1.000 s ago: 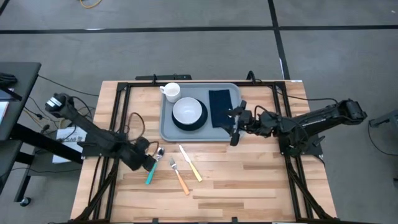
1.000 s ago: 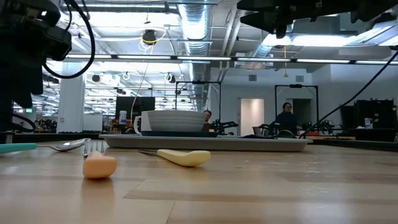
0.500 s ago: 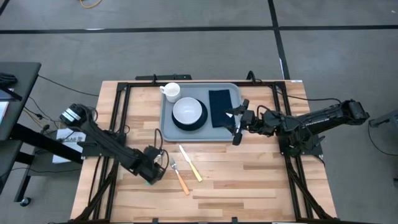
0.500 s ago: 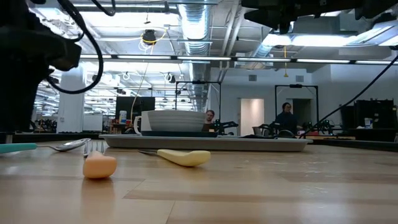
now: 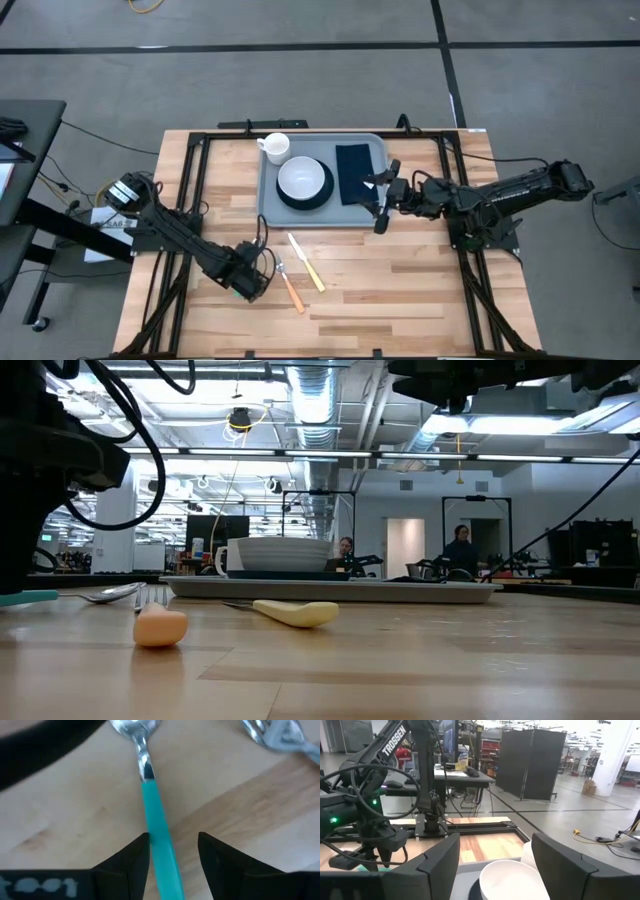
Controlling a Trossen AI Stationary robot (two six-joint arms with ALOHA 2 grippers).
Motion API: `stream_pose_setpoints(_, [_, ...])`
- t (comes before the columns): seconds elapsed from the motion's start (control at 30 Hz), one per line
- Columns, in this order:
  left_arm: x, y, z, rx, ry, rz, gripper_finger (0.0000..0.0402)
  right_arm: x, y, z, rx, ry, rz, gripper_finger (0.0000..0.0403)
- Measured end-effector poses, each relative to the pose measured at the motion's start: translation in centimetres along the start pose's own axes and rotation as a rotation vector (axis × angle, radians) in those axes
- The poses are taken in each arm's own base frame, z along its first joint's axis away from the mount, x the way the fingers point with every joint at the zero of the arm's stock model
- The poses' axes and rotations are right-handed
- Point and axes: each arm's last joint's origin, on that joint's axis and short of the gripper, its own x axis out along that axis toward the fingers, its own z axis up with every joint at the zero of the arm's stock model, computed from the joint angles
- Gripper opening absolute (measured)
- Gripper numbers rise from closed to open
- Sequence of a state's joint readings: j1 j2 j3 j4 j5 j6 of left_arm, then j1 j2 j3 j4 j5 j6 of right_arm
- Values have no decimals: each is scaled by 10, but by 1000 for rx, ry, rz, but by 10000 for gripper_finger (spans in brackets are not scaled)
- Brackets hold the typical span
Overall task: Set up tray
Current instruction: Put the blue spoon on the black napkin
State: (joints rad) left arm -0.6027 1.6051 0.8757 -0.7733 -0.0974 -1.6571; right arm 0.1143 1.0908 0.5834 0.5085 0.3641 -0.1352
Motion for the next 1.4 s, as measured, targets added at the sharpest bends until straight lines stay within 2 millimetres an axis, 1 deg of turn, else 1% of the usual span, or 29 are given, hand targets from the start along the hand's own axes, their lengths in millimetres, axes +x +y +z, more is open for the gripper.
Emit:
stream_pose_setpoints(0.27, [0, -1, -4, -19, 25, -11, 155, 0, 1, -1, -3, 8, 3, 240])
stream_pose_setpoints(0.57, [0, 0, -4, -30, 24, 0, 155, 0, 1, -1, -1, 10, 3, 240])
stream_pose_setpoints(0.73, [7, 7, -5, -56, 43, 27, 155, 0, 1, -1, -1, 10, 3, 240])
stream_pose_setpoints(0.83, [13, 9, -5, -63, 51, 6, 155, 0, 1, -1, -1, 10, 3, 240])
stream_pose_setpoints(1.07, [14, 10, -5, -64, 46, -4, 153, 0, 1, -1, -1, 10, 3, 240])
stream_pose_setpoints(1.17, [14, 10, -5, -62, 43, -5, 133, 0, 1, -1, -1, 10, 3, 240])
stream_pose_setpoints(1.4, [14, 10, -5, -50, 35, -5, 47, 0, 1, -1, -1, 10, 3, 240])
